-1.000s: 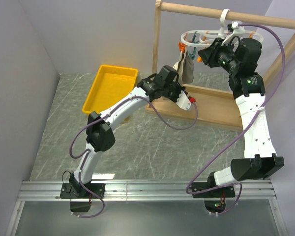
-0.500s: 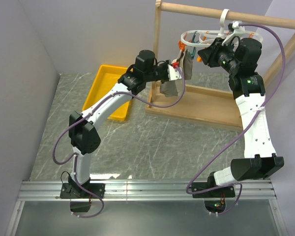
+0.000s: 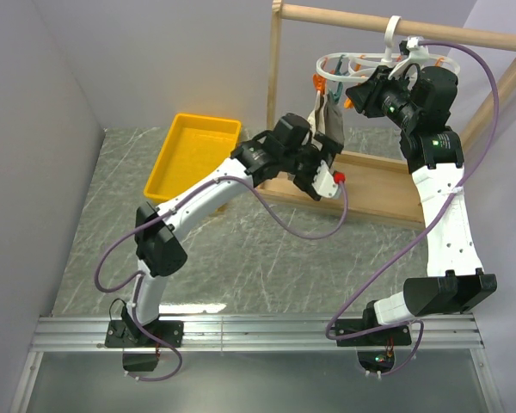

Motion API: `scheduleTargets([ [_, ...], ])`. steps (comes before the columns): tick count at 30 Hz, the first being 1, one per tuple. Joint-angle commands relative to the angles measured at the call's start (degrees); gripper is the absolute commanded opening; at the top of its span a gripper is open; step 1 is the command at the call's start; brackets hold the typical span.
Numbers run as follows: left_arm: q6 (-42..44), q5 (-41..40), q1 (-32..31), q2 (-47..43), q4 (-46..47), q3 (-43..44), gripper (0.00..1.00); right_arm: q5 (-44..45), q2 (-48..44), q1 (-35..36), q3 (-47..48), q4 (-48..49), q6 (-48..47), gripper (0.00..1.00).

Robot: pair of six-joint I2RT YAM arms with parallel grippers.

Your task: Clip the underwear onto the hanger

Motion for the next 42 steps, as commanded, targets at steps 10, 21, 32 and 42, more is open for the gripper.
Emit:
scheduleTargets([
  [10, 22.84, -21.67, -1.87, 8.6, -8.83, 10.68, 0.99, -2.46, -1.9, 1.41, 0.62, 1.33, -1.23, 0.0],
  [21, 29.53, -28.19, -1.88, 10.89, -4.6, 9.27, 0.99, -2.29, -2.96, 2.2, -0.61, 1.6, -2.11, 0.0],
  [32, 32.51, -33.38, -2.05, 9.92, -0.11, 7.07, 0.99, -2.29, -2.96, 2.2, -1.49, 2.3, -1.67, 0.0],
  [42, 32.26, -31.28, -1.7, 9.57, -9.52, 8.92, 0.0, -1.67, -3.4, 2.2, -2.19, 2.74, -1.93, 0.0],
])
